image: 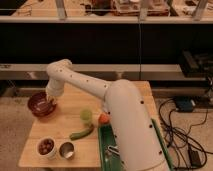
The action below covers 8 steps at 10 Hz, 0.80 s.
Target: Stack bowls on top of each other
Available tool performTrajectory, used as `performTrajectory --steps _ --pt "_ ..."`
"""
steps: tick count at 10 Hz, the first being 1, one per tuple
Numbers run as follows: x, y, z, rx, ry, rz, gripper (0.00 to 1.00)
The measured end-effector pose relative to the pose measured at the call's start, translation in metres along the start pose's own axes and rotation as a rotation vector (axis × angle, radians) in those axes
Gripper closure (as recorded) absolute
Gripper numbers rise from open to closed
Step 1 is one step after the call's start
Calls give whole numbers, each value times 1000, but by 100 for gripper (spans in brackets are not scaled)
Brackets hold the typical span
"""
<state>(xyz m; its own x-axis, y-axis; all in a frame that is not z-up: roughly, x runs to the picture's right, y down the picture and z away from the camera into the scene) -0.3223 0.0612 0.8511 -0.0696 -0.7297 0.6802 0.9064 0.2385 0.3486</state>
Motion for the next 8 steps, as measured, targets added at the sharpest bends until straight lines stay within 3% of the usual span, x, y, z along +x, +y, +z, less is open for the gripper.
performTrajectory --steps 3,8 --pt "8 5 4 -13 3 32 22" --pt "15 9 -14 23 18 40 20"
